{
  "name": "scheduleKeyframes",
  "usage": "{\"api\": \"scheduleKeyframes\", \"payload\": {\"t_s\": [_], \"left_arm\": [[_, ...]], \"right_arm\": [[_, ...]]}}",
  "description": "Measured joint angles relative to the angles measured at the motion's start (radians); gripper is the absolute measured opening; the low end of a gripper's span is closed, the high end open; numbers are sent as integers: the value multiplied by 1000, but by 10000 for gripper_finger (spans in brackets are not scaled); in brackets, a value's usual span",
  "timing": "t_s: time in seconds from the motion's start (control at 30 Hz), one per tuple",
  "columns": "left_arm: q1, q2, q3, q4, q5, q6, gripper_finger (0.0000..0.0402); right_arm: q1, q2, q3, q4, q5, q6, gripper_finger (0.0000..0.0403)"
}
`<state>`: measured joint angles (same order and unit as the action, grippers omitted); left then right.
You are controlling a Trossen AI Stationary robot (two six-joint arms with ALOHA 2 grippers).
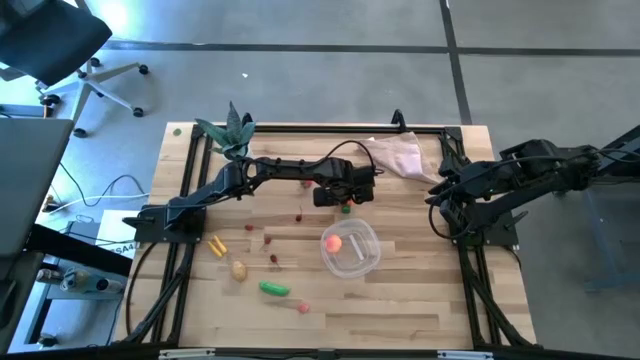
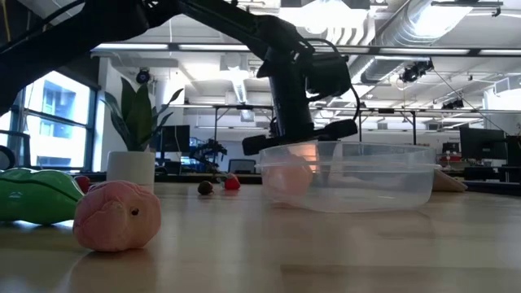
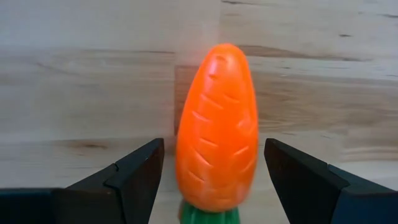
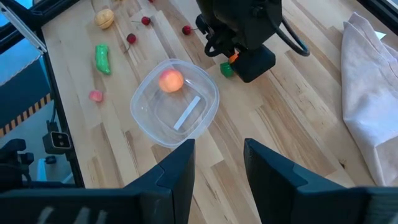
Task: Pick and placing Produce into tupperware
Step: Put the orange carrot into the transparent bin
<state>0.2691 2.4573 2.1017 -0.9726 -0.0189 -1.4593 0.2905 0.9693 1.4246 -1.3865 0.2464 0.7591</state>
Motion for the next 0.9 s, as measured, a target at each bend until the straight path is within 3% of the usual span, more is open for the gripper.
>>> {"api": "scheduleKeyframes", "payload": {"t_s": [0.5, 0.9], "left_arm": [[8, 0, 0, -8, 2, 18, 267], [8, 0, 0, -7, 1, 22, 170]], "right_arm": [[0, 0, 0, 0, 0, 0, 130], [0, 0, 0, 0, 0, 0, 130]]}}
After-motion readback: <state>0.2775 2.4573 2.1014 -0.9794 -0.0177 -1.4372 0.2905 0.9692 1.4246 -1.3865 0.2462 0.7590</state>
